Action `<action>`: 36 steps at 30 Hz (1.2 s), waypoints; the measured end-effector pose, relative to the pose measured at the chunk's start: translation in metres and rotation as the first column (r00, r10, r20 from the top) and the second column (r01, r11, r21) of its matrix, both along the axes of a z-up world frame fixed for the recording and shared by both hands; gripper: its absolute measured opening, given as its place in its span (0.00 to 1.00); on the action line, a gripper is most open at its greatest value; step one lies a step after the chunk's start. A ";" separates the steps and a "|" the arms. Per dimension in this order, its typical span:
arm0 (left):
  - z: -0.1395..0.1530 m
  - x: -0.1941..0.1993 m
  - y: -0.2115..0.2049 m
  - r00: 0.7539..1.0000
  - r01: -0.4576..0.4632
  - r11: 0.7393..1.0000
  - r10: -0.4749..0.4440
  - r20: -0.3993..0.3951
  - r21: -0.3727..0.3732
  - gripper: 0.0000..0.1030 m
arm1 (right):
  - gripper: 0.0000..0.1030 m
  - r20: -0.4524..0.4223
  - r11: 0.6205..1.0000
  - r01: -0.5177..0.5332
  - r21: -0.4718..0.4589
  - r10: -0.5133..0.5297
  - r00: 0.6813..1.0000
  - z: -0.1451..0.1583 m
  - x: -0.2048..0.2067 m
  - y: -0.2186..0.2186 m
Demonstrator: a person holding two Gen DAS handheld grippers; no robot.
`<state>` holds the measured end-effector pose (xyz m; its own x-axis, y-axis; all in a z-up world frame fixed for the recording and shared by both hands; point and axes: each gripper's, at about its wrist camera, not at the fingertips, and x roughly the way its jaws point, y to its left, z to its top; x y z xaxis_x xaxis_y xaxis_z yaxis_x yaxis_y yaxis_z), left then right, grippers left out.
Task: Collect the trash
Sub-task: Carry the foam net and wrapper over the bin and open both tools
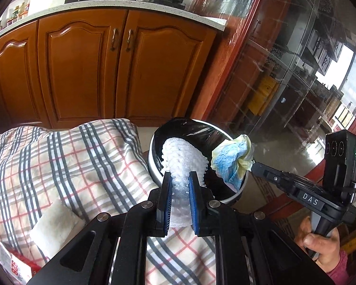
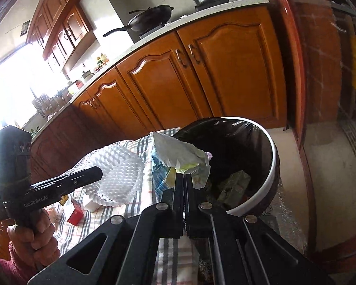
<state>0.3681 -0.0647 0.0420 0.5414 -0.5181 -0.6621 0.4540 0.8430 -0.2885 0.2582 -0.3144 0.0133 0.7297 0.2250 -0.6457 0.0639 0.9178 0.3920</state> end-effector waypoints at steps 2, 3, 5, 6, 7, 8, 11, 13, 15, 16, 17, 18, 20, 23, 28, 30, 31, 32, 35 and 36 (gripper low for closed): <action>-0.003 0.007 -0.011 1.000 0.008 1.000 -0.008 -0.005 0.014 0.12 | 0.00 -0.009 1.000 0.007 -0.004 -0.007 1.000 -0.002 0.004 -0.006; -0.005 0.011 -0.017 1.000 0.012 1.000 -0.012 -0.007 0.022 0.12 | 0.00 -0.015 1.000 0.010 -0.006 -0.010 1.000 -0.003 0.006 -0.010; -0.008 0.019 -0.029 1.000 0.025 0.999 -0.024 -0.019 0.039 0.12 | 0.00 -0.028 1.000 0.015 -0.009 -0.015 1.000 -0.004 0.008 -0.015; -0.010 0.023 -0.036 0.999 0.031 0.998 -0.030 -0.026 0.047 0.12 | 0.00 -0.035 1.000 0.016 -0.015 -0.017 0.999 -0.005 0.010 -0.017; -0.012 0.027 -0.042 0.999 0.038 0.998 -0.036 -0.031 0.057 0.12 | 0.00 -0.040 1.000 0.017 -0.021 -0.018 0.999 -0.005 0.011 -0.019; -0.014 0.031 -0.048 0.999 0.043 0.997 -0.040 -0.035 0.069 0.12 | 0.00 -0.045 1.000 0.017 -0.025 -0.018 0.999 -0.005 0.013 -0.020; -0.018 0.043 -0.065 0.998 0.056 0.993 -0.052 -0.043 0.104 0.12 | 0.00 -0.064 0.999 0.016 -0.036 -0.019 0.998 -0.007 0.019 -0.025; -0.020 0.050 -0.074 0.997 0.064 0.990 -0.058 -0.047 0.126 0.12 | 0.00 -0.074 0.999 0.013 -0.038 -0.016 0.997 -0.007 0.023 -0.029; -0.023 0.058 -0.082 0.997 0.068 0.987 -0.061 -0.054 0.144 0.12 | 0.00 -0.086 0.999 0.010 -0.046 -0.014 0.996 -0.008 0.026 -0.030; -0.024 0.061 -0.085 0.996 0.069 0.986 -0.061 -0.061 0.151 0.12 | 0.00 -0.093 0.999 0.007 -0.047 -0.011 0.996 -0.009 0.027 -0.031; -0.025 0.063 -0.087 0.996 0.071 0.985 -0.061 -0.068 0.157 0.13 | 0.00 -0.101 0.999 0.004 -0.049 -0.009 0.995 -0.010 0.029 -0.031; -0.026 0.066 -0.091 0.995 0.074 0.984 -0.063 -0.071 0.164 0.13 | 0.00 -0.109 0.999 0.003 -0.052 -0.009 0.994 -0.011 0.031 -0.032; -0.026 0.070 -0.095 0.995 0.077 0.981 -0.063 -0.077 0.181 0.13 | 0.00 -0.124 0.998 -0.003 -0.056 -0.004 0.992 -0.014 0.035 -0.033; -0.030 0.075 -0.099 0.992 0.087 0.977 -0.069 -0.101 0.194 0.18 | 0.00 -0.142 0.998 -0.009 -0.058 0.001 0.990 -0.016 0.039 -0.033; -0.034 0.081 -0.100 0.992 0.069 0.979 -0.047 -0.118 0.194 0.39 | 0.07 -0.171 1.000 0.009 -0.026 -0.013 0.985 -0.023 0.046 -0.040; -0.035 0.080 -0.097 0.992 0.065 0.981 -0.044 -0.119 0.182 0.40 | 0.10 -0.164 1.000 0.021 -0.002 -0.021 0.986 -0.023 0.045 -0.044; -0.034 0.079 -0.095 0.992 0.061 0.983 -0.041 -0.119 0.172 0.40 | 0.17 -0.159 1.000 0.026 0.009 -0.024 0.987 -0.023 0.044 -0.045; -0.034 0.078 -0.092 0.993 0.055 0.985 -0.037 -0.116 0.162 0.42 | 0.22 -0.152 0.999 0.031 0.013 -0.029 0.988 -0.022 0.042 -0.046; -0.032 0.069 -0.078 0.995 0.034 0.993 -0.022 -0.101 0.115 0.50 | 0.42 -0.123 0.998 0.044 0.039 -0.039 0.992 -0.020 0.035 -0.046; -0.032 0.064 -0.072 0.995 0.025 0.995 -0.015 -0.094 0.100 0.50 | 0.46 -0.113 0.997 0.051 0.050 -0.045 0.993 -0.019 0.032 -0.046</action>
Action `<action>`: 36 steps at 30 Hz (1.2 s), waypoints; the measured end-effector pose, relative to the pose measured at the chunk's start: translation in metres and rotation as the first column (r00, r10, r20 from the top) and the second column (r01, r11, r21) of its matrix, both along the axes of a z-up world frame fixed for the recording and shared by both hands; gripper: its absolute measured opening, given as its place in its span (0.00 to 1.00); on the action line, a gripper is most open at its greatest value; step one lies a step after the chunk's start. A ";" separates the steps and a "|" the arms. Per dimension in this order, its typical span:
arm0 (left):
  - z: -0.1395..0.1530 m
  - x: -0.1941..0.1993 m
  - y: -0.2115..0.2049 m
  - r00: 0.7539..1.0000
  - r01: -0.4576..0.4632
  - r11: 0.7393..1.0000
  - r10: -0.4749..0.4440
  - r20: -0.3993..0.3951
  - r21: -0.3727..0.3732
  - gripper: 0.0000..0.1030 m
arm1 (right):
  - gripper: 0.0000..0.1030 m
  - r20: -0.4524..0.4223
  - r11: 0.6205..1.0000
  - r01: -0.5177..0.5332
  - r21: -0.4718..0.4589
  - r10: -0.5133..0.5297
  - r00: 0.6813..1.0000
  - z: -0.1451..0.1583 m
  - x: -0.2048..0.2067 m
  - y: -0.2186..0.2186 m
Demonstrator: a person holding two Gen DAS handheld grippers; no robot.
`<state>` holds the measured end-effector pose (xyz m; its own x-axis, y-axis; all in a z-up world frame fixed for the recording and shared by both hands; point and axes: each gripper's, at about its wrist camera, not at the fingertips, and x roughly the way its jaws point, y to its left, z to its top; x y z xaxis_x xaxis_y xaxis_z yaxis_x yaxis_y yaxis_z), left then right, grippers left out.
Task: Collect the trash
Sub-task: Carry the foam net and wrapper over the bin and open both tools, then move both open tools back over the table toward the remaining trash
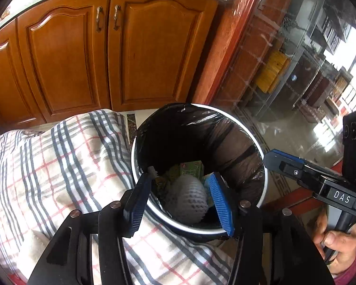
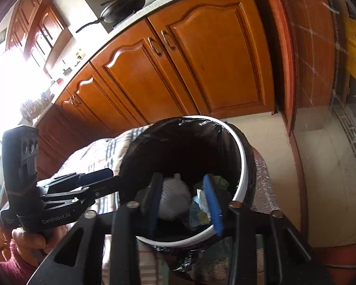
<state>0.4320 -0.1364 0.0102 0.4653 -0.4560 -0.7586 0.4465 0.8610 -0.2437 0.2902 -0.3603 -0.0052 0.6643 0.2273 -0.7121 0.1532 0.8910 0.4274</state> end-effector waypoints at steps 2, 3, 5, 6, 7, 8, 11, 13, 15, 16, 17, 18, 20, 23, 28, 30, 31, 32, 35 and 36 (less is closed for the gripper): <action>0.002 -0.011 0.013 1.000 -0.022 0.999 0.022 0.018 -0.034 0.51 | 0.52 0.025 1.000 0.013 0.018 -0.013 1.000 0.003 -0.008 0.002; 0.002 -0.017 0.020 0.999 -0.037 0.998 0.038 0.023 -0.049 0.51 | 0.58 0.041 0.999 0.020 0.030 -0.021 0.999 0.004 -0.011 0.002; 0.001 -0.030 0.038 0.997 -0.071 0.994 0.073 0.028 -0.084 0.52 | 0.65 0.075 0.998 0.033 0.046 -0.037 0.996 0.007 -0.021 0.005; 0.000 -0.037 0.047 0.996 -0.087 0.991 0.090 0.027 -0.103 0.52 | 0.68 0.090 0.998 0.040 0.054 -0.044 0.995 0.009 -0.025 0.008; -0.001 -0.044 0.057 0.993 -0.107 0.987 0.111 0.027 -0.120 0.52 | 0.69 0.102 0.997 0.044 0.063 -0.050 0.994 0.010 -0.029 0.011; -0.002 -0.051 0.068 0.991 -0.128 0.982 0.133 0.027 -0.137 0.52 | 0.69 0.113 0.996 0.046 0.072 -0.054 0.992 0.011 -0.032 0.014; -0.008 -0.073 0.099 0.981 -0.187 0.966 0.194 0.023 -0.181 0.52 | 0.74 0.136 0.994 0.047 0.095 -0.060 0.989 0.013 -0.041 0.025; -0.010 -0.088 0.117 0.972 -0.221 0.957 0.231 0.034 -0.188 0.52 | 0.78 0.146 0.993 0.040 0.107 -0.055 0.988 0.012 -0.046 0.036; -0.011 -0.106 0.134 0.963 -0.254 0.949 0.266 0.044 -0.187 0.52 | 0.78 0.150 0.993 0.024 0.112 -0.041 0.988 0.011 -0.049 0.049; -0.013 -0.114 0.143 0.958 -0.271 0.944 0.284 0.043 -0.190 0.52 | 0.78 0.153 0.993 0.015 0.116 -0.032 0.988 0.009 -0.051 0.055; -0.014 -0.122 0.152 0.954 -0.283 0.939 0.296 0.041 -0.195 0.52 | 0.78 0.153 0.993 0.004 0.120 -0.022 0.988 0.008 -0.053 0.063; -0.015 -0.131 0.160 0.951 -0.294 0.935 0.307 0.040 -0.197 0.52 | 0.78 0.152 0.993 -0.007 0.121 -0.011 0.988 0.006 -0.053 0.071; -0.016 -0.148 0.176 0.941 -0.323 0.927 0.337 0.042 -0.190 0.52 | 0.78 0.150 0.992 -0.031 0.124 0.013 0.989 0.003 -0.054 0.086; -0.016 -0.174 0.200 0.927 -0.359 0.913 0.373 0.042 -0.192 0.52 | 0.78 0.144 0.989 -0.072 0.127 0.053 0.988 -0.001 -0.054 0.110; -0.008 -0.204 0.235 0.902 -0.412 0.890 0.428 0.046 -0.195 0.52 | 0.78 0.125 0.981 -0.147 0.129 0.131 0.983 -0.006 -0.051 0.148; -0.007 -0.215 0.245 0.891 -0.434 0.880 0.450 0.049 -0.192 0.52 | 0.78 0.124 0.977 -0.173 0.125 0.158 0.980 -0.006 -0.050 0.162; -0.007 -0.220 0.251 0.885 -0.448 0.873 0.464 0.049 -0.191 0.52 | 0.78 0.124 0.975 -0.184 0.123 0.169 0.978 -0.006 -0.049 0.168; -0.006 -0.225 0.258 0.878 -0.459 0.868 0.475 0.047 -0.191 0.52 | 0.78 0.123 0.973 -0.197 0.121 0.182 0.975 -0.006 -0.047 0.174; -0.005 -0.242 0.278 0.859 -0.492 0.849 0.509 0.051 -0.190 0.52 | 0.78 0.119 0.966 -0.231 0.116 0.217 0.969 -0.005 -0.044 0.191; -0.003 -0.246 0.284 0.853 -0.502 0.844 0.519 0.053 -0.189 0.52 | 0.78 0.118 0.963 -0.243 0.115 0.230 0.966 -0.005 -0.043 0.197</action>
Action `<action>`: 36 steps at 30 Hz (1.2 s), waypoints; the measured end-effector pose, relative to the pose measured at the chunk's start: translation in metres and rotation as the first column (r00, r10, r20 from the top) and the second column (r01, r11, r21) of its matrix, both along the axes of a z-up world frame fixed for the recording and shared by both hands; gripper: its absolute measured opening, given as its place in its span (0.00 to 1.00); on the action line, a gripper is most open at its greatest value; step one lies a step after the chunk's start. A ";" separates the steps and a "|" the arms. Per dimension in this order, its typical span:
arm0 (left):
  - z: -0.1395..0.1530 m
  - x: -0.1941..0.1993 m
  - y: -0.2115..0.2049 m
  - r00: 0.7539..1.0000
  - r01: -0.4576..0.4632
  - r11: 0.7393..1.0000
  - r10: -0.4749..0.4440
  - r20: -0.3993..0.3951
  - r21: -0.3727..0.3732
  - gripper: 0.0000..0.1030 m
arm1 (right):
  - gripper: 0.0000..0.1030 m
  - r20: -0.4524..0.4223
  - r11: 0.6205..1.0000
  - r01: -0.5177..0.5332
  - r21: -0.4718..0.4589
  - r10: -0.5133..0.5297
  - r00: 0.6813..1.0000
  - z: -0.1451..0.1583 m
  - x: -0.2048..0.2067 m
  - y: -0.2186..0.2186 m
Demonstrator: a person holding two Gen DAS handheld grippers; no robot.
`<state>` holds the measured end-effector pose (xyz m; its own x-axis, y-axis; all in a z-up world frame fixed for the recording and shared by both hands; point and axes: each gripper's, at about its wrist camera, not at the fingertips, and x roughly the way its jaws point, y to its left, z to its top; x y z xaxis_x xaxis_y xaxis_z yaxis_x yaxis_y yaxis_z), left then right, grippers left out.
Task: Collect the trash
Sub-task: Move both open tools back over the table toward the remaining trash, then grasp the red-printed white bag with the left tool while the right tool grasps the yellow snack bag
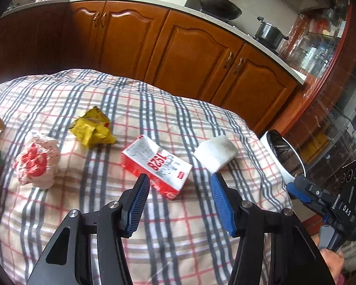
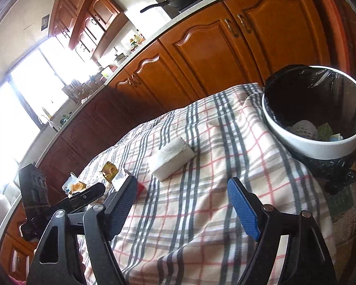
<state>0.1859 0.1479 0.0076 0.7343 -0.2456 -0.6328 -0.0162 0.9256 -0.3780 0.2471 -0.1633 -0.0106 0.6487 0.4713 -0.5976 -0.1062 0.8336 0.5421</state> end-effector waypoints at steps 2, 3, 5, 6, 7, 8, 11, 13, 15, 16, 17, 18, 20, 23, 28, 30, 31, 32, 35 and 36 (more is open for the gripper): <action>0.003 -0.011 0.011 1.000 -0.029 1.000 0.029 0.004 0.005 0.52 | 0.78 -0.005 1.000 -0.030 -0.005 0.030 1.000 0.000 0.004 0.013; 0.005 -0.016 0.017 0.999 -0.041 0.999 0.041 0.007 0.006 0.52 | 0.78 -0.005 0.999 -0.045 -0.005 0.045 0.999 -0.001 0.004 0.019; 0.008 -0.022 0.028 0.998 -0.062 0.998 0.061 0.013 0.012 0.52 | 0.78 -0.007 0.997 -0.075 -0.010 0.075 0.997 0.000 0.007 0.033; 0.010 -0.026 0.033 0.997 -0.074 0.997 0.073 0.016 0.017 0.52 | 0.78 -0.007 0.996 -0.090 -0.011 0.090 0.996 0.000 0.009 0.042; 0.012 -0.031 0.037 0.996 -0.085 0.996 0.084 0.020 0.022 0.52 | 0.78 -0.006 0.994 -0.107 -0.012 0.107 0.994 0.001 0.011 0.049; 0.014 -0.032 0.040 0.995 -0.093 0.995 0.092 0.021 0.026 0.52 | 0.78 -0.003 0.992 -0.124 -0.014 0.124 0.992 0.002 0.013 0.055; 0.017 -0.041 0.051 0.992 -0.124 0.991 0.123 0.027 0.045 0.52 | 0.78 0.010 0.983 -0.180 -0.031 0.181 0.983 0.006 0.020 0.078; 0.019 -0.044 0.060 0.989 -0.145 0.988 0.143 0.031 0.057 0.52 | 0.78 0.017 0.976 -0.215 -0.038 0.216 0.976 0.009 0.026 0.093; 0.021 -0.045 0.068 0.986 -0.165 0.984 0.163 0.030 0.074 0.53 | 0.78 0.024 0.966 -0.253 -0.048 0.255 0.967 0.013 0.032 0.107; 0.021 -0.044 0.071 0.985 -0.172 0.982 0.171 0.026 0.078 0.53 | 0.78 0.029 0.960 -0.276 -0.051 0.278 0.960 0.015 0.035 0.115; 0.020 -0.044 0.075 0.984 -0.178 0.981 0.177 0.019 0.079 0.55 | 0.78 0.034 0.954 -0.296 -0.054 0.298 0.954 0.017 0.038 0.123; 0.019 -0.042 0.079 0.983 -0.185 0.980 0.185 0.011 0.079 0.55 | 0.78 0.037 0.945 -0.322 -0.057 0.324 0.945 0.018 0.042 0.133; 0.017 -0.040 0.085 0.980 -0.196 0.977 0.197 -0.006 0.083 0.55 | 0.76 0.037 0.930 -0.365 -0.044 0.367 0.930 0.019 0.049 0.147; 0.013 -0.031 0.091 0.978 -0.204 0.974 0.207 -0.025 0.097 0.58 | 0.75 0.034 0.910 -0.413 -0.041 0.415 0.909 0.017 0.059 0.169; 0.004 -0.011 0.092 0.976 -0.199 0.970 0.208 -0.058 0.141 0.62 | 0.67 0.006 0.882 -0.471 -0.038 0.471 0.882 0.007 0.082 0.199; -0.002 -0.003 0.095 0.974 -0.202 0.967 0.214 -0.066 0.154 0.62 | 0.65 -0.013 0.870 -0.491 -0.046 0.491 0.871 0.002 0.093 0.212; -0.005 0.001 0.097 0.974 -0.203 0.966 0.216 -0.073 0.159 0.62 | 0.63 -0.022 0.864 -0.501 -0.050 0.501 0.865 -0.002 0.098 0.217; -0.008 0.006 0.098 0.972 -0.206 0.965 0.220 -0.078 0.164 0.62 | 0.63 -0.032 0.857 -0.512 -0.056 0.511 0.859 -0.005 0.104 0.223; -0.019 0.017 0.104 0.969 -0.205 0.964 0.224 -0.104 0.168 0.62 | 0.63 -0.061 0.845 -0.530 -0.073 0.527 0.848 -0.014 0.121 0.237; -0.022 0.020 0.105 0.969 -0.202 0.966 0.221 -0.110 0.159 0.62 | 0.63 -0.075 0.839 -0.539 -0.076 0.534 0.842 -0.018 0.125 0.242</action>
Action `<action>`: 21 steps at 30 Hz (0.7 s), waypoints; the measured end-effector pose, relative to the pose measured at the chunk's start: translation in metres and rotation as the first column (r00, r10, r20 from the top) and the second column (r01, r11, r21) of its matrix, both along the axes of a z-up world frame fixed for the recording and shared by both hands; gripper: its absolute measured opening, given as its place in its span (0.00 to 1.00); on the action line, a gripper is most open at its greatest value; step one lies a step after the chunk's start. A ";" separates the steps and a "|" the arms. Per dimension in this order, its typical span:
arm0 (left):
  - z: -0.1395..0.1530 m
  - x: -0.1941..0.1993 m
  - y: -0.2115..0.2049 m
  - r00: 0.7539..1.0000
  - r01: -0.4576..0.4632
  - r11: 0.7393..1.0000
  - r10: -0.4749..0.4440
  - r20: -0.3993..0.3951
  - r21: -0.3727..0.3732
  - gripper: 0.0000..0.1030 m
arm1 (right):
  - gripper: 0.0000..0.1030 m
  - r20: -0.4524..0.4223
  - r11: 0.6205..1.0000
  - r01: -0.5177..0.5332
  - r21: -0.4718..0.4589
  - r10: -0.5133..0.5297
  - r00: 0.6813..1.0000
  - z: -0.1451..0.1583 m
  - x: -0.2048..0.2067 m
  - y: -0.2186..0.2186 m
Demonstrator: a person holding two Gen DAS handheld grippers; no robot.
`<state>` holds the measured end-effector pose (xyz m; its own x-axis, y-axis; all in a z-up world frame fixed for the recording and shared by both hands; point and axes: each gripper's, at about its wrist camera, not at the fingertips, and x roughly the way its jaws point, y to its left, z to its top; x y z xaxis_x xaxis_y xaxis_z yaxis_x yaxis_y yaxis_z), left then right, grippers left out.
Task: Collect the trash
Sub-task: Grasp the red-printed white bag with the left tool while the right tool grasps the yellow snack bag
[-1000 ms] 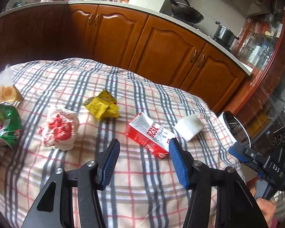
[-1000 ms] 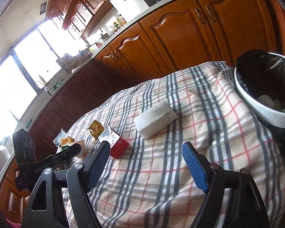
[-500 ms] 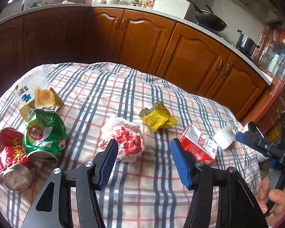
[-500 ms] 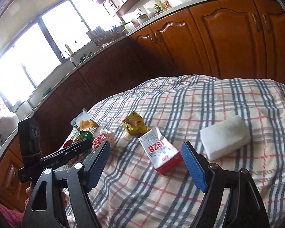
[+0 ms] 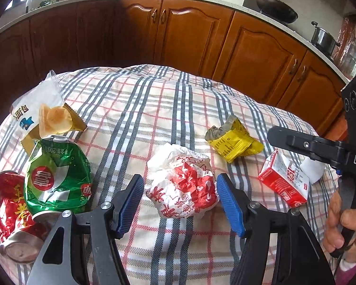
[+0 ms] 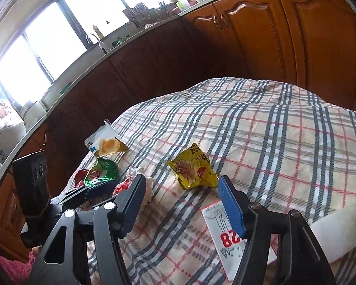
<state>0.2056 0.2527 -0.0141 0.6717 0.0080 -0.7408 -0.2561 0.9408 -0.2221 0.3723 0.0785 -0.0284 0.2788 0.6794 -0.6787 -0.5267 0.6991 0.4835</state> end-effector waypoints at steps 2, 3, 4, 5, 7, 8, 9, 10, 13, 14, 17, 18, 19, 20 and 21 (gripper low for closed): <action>-0.004 0.004 0.002 1.000 0.005 1.000 -0.005 -0.002 -0.019 0.62 | 0.63 -0.022 1.000 -0.017 -0.016 0.016 1.000 -0.007 0.009 0.009; -0.006 0.005 0.003 1.000 0.006 1.000 -0.006 -0.003 -0.024 0.62 | 0.63 -0.030 0.999 -0.023 -0.026 0.022 0.999 -0.011 0.013 0.013; -0.007 0.007 0.004 1.000 0.009 1.000 -0.009 -0.001 -0.027 0.61 | 0.63 -0.036 0.999 -0.026 -0.037 0.025 0.999 -0.013 0.017 0.016; -0.008 0.008 0.005 1.000 0.014 1.000 -0.014 0.001 -0.028 0.58 | 0.63 -0.043 0.998 -0.030 -0.047 0.028 0.999 -0.017 0.020 0.021; -0.010 0.011 0.005 1.000 0.031 0.999 -0.031 0.001 -0.031 0.50 | 0.62 -0.063 0.997 -0.041 -0.067 0.037 0.997 -0.023 0.023 0.027; -0.011 0.012 0.004 0.999 0.045 0.998 -0.045 0.001 -0.035 0.45 | 0.59 -0.076 0.996 -0.042 -0.084 0.036 0.996 -0.028 0.026 0.030; -0.013 0.011 0.003 0.999 0.054 0.998 -0.054 0.003 -0.033 0.42 | 0.46 -0.092 0.994 -0.044 -0.096 0.036 0.995 -0.032 0.027 0.032; -0.013 0.011 0.003 0.998 0.061 0.998 -0.060 0.007 -0.028 0.41 | 0.37 -0.106 0.994 -0.045 -0.104 0.034 0.994 -0.037 0.029 0.033; -0.014 0.011 0.004 0.997 0.071 0.997 -0.070 0.019 -0.027 0.37 | 0.28 -0.097 0.994 -0.028 -0.106 0.018 0.995 -0.038 0.028 0.029; -0.014 0.010 0.005 0.997 0.070 0.997 -0.069 0.024 -0.031 0.35 | 0.26 -0.097 0.994 -0.022 -0.103 0.012 0.995 -0.038 0.028 0.027; -0.008 0.003 0.007 0.997 0.069 0.997 -0.068 0.044 -0.040 0.33 | 0.22 -0.095 0.997 0.004 -0.083 -0.012 0.995 -0.034 0.027 0.018; -0.004 0.000 0.005 0.996 0.069 0.997 -0.067 0.054 -0.037 0.33 | 0.19 -0.096 0.998 0.012 -0.069 -0.018 0.995 -0.032 0.027 0.015; -0.001 -0.002 0.003 0.995 0.072 0.997 -0.070 0.064 -0.034 0.33 | 0.17 -0.094 0.998 0.020 -0.056 -0.025 0.995 -0.029 0.026 0.011; 0.003 -0.003 0.002 0.995 0.076 0.997 -0.074 0.074 -0.032 0.33 | 0.17 -0.086 0.998 0.031 -0.047 -0.035 0.996 -0.025 0.025 0.007; 0.006 -0.005 0.000 0.994 0.080 0.996 -0.077 0.084 -0.031 0.33 | 0.16 -0.079 0.999 0.039 -0.037 -0.042 0.996 -0.021 0.024 0.003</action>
